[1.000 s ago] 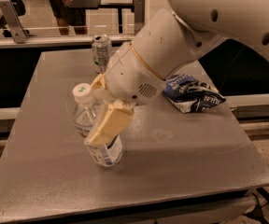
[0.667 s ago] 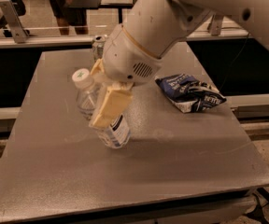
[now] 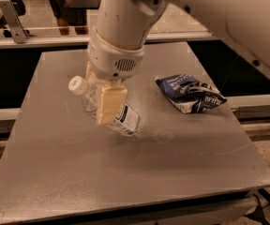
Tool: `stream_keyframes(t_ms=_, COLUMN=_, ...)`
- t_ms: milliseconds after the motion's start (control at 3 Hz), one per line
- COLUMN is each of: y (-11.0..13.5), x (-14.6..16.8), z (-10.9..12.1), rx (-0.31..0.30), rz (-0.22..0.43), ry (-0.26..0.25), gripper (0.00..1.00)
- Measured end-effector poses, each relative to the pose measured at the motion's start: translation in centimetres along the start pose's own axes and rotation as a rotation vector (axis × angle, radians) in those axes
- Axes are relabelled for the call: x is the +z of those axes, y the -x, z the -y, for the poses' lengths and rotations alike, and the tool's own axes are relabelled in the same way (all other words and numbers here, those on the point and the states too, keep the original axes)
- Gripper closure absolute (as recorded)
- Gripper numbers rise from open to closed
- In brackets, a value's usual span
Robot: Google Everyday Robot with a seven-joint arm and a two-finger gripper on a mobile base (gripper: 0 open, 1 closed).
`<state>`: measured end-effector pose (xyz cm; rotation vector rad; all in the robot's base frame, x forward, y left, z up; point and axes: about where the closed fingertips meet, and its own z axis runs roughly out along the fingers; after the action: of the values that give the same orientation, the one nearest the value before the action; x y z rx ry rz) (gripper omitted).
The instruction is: Knock blue plastic bottle over
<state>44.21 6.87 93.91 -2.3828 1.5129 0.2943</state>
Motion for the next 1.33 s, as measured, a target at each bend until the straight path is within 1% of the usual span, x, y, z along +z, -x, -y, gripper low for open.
stream_keyframes(t_ms=333, y=-0.6, x=1.1, z=0.0, rx=-0.065, rz=-0.113, ry=0.039, gripper=0.97)
stream_keyframes(t_ms=1000, y=-1.2, x=3.3, z=-0.1, rx=-0.141, rz=-0.209, ry=0.112, gripper=0.50)
stream_keyframes(t_ms=1333, y=-1.5, x=4.8, z=-0.5, rx=-0.191, rz=-0.253, ry=0.155, gripper=0.11)
